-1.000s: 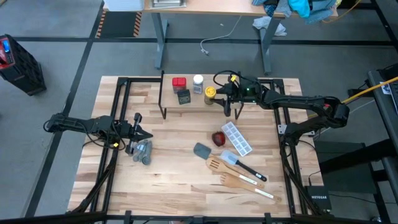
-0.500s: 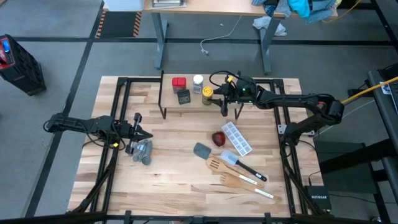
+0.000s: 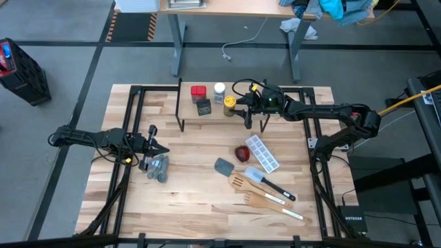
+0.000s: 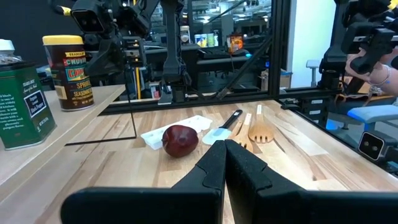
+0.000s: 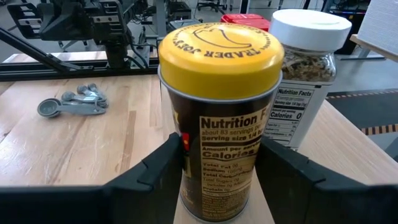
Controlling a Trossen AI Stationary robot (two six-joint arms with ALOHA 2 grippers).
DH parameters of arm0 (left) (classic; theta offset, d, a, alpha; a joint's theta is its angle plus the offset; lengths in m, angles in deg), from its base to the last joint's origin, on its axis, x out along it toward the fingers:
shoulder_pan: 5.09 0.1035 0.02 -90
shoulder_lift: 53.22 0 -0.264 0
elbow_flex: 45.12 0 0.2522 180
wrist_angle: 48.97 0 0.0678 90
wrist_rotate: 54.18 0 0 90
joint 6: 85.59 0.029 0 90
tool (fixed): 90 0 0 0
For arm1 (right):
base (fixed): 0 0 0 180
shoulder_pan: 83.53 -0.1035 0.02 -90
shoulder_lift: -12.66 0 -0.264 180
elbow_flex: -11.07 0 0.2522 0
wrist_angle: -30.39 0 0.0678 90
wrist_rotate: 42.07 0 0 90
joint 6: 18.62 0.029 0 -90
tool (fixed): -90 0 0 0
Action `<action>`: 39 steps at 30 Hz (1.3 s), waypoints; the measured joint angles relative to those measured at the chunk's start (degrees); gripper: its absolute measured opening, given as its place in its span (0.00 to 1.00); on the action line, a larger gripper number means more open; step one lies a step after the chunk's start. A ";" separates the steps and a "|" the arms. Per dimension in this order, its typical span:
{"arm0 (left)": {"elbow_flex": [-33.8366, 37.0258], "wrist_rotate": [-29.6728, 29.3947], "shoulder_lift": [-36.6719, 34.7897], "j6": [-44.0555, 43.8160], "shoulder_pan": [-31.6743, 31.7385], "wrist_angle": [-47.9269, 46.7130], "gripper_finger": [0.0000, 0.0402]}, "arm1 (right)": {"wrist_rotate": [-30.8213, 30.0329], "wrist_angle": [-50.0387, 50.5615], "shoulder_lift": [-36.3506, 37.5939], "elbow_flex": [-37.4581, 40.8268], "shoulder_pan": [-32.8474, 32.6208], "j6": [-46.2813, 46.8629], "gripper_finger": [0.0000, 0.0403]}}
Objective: Shelf spices
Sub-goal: Put the yellow seasoning bottle on the shelf
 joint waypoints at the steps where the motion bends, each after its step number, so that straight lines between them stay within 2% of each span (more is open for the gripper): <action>1: 0.02 0.00 0.01 0.00 0.00 0.00 0.00 | 0.00 0.00 0.00 0.00 0.00 0.01 0.47; 34: 0.00 0.00 -0.01 0.20 0.02 0.00 0.00 | -0.17 -0.42 0.00 0.04 0.00 0.12 0.47; 39: 0.00 0.00 -0.02 0.20 0.00 0.00 0.00 | -2.60 -0.86 0.00 0.04 -0.01 0.10 0.48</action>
